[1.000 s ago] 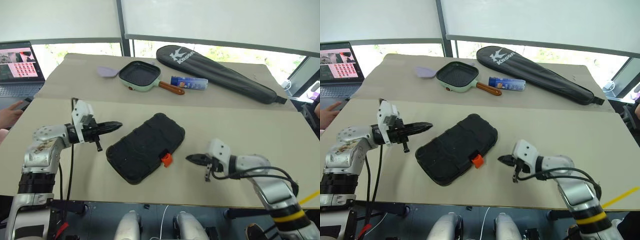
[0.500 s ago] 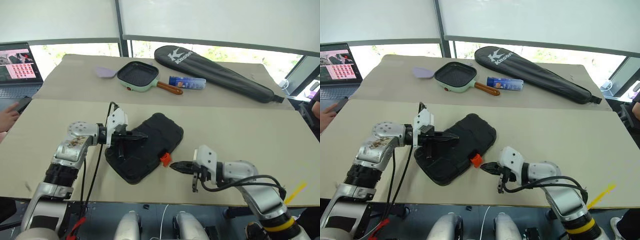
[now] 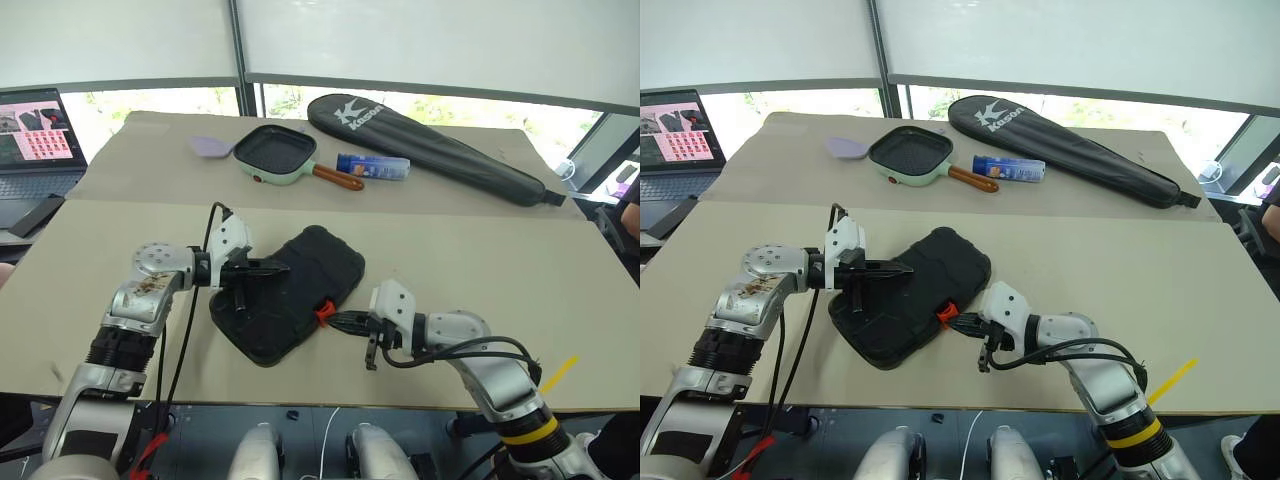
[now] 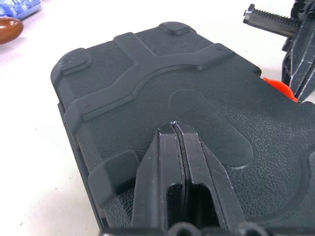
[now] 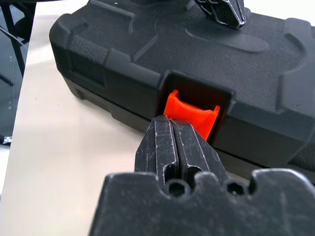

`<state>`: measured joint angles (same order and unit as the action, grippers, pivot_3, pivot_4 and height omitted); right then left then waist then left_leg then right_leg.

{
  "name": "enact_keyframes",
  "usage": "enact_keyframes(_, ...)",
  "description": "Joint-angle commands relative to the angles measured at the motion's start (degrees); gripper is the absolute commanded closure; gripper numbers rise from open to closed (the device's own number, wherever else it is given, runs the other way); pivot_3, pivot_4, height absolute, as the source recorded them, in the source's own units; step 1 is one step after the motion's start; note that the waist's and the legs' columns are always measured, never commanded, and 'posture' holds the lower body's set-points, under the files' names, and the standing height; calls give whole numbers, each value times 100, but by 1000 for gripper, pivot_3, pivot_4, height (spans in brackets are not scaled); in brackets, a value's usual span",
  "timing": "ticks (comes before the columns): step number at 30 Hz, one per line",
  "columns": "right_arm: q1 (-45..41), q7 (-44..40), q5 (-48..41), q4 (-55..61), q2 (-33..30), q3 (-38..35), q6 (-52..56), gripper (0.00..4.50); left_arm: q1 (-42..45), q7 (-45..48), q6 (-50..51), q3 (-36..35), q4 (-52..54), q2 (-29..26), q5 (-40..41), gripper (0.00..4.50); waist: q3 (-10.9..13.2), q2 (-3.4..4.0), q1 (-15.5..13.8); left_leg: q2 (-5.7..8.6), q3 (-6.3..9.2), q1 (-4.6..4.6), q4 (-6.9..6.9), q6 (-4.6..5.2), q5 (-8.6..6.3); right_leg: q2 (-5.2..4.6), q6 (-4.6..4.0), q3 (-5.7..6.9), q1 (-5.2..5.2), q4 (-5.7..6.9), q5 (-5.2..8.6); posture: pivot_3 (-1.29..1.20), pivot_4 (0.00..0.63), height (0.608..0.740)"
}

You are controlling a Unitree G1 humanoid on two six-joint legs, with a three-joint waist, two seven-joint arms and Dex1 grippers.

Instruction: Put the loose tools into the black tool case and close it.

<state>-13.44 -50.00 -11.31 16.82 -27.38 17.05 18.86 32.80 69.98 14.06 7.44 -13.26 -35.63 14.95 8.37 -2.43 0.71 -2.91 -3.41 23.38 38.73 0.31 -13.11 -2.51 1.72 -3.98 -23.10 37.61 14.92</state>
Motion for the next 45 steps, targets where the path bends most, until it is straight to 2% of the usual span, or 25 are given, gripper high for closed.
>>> enact_keyframes(1, -183, 128, 165, -105, 67, 26, -132, 4500, -180, 3, 164, 199, -8, 68, -111, 4465, 0, 0, 1, 0, 0, -5, 0, 0, 0, 0, -1, 0, 3, 3, 0, 0, 150, 740)
enact_keyframes(16, -527, 101, 307, -430, 249, 186, 211, 4500, -326, -105, 300, 385, 162, 71, -281, 4465, -2, 4, 2, 0, -3, -13, 3, 0, 1, 0, -4, -5, 4, 12, 2, 0, 150, 740)
enact_keyframes(24, -452, -156, 207, -18, -122, 141, 545, 4500, -428, -152, 336, 411, 263, 71, -350, 4465, -4, 6, 1, 0, -3, -13, 2, 0, 1, 0, -3, -6, 4, 10, 3, 0, 150, 740)
enact_keyframes(40, -1021, -21, 327, -724, 465, 147, 171, 4500, -577, -234, 780, 585, 415, -7, -464, 4465, -5, 9, 11, -1, -3, -18, 2, 0, 1, 1, -4, -6, 4, 14, 3, 0, 150, 740)
enact_keyframes(43, -949, -109, 243, -564, 372, 87, 238, 4500, -726, -246, 446, 378, 463, 53, -319, 4465, -6, 10, 17, -2, -2, -18, 1, 0, 1, 1, -5, -6, 3, 14, 4, 0, 150, 740)
enact_keyframes(45, -703, -266, -5, -307, 172, -131, 335, 4500, -934, -240, 176, -65, 666, 127, 67, 4465, -6, 13, 16, -2, -3, -18, 0, 0, 1, 1, -7, -6, 2, 15, 5, 0, 150, 740)
